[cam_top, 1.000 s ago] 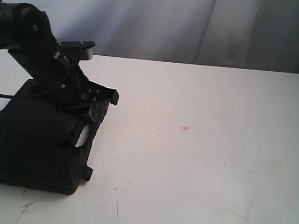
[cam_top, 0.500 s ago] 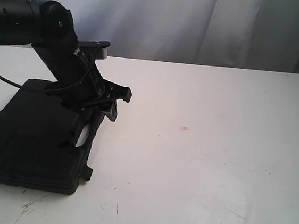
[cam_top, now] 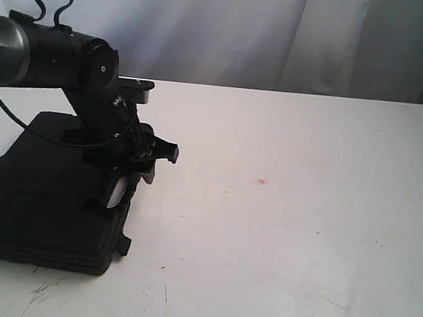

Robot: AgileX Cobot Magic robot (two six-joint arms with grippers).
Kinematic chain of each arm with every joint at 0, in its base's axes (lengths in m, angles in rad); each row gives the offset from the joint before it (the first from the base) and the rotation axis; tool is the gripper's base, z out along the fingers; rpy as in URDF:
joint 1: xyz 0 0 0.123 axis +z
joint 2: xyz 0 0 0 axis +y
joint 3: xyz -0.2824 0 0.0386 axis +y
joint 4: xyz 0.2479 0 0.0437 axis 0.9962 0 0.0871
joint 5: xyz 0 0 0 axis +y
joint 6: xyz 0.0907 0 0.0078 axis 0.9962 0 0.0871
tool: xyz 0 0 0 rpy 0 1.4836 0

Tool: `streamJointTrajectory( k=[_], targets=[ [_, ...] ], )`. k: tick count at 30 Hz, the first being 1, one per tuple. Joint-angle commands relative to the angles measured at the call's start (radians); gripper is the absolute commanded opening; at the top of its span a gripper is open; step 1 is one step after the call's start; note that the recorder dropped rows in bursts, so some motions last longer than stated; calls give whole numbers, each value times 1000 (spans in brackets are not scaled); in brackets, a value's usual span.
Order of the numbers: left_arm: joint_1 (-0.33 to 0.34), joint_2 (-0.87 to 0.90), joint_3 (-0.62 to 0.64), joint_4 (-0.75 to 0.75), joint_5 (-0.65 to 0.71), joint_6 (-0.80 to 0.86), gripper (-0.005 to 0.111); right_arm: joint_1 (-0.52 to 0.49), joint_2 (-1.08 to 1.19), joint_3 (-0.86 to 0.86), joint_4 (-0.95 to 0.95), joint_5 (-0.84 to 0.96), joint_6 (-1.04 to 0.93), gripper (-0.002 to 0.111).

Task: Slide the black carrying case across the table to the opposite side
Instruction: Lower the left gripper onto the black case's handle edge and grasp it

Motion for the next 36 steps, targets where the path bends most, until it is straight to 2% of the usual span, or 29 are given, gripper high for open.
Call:
streamJointTrajectory(
  k=[1, 11, 28, 30, 36],
  targets=[
    [-5, 15, -8, -2, -21, -21, 59, 4, -1, 4, 3, -1, -4, 0],
    [-5, 54, -8, -70, -25, -7, 59, 4, -1, 4, 3, -1, -4, 0],
    [-5, 78, -8, -95, -28, 12, 58, 4, -1, 4, 3, -1, -4, 0],
    [-5, 78, -8, -95, -28, 12, 52, 4, -1, 4, 3, -1, -4, 0],
    [-5, 78, -8, -95, -28, 12, 19, 4, -1, 4, 3, -1, -4, 0]
  ],
)
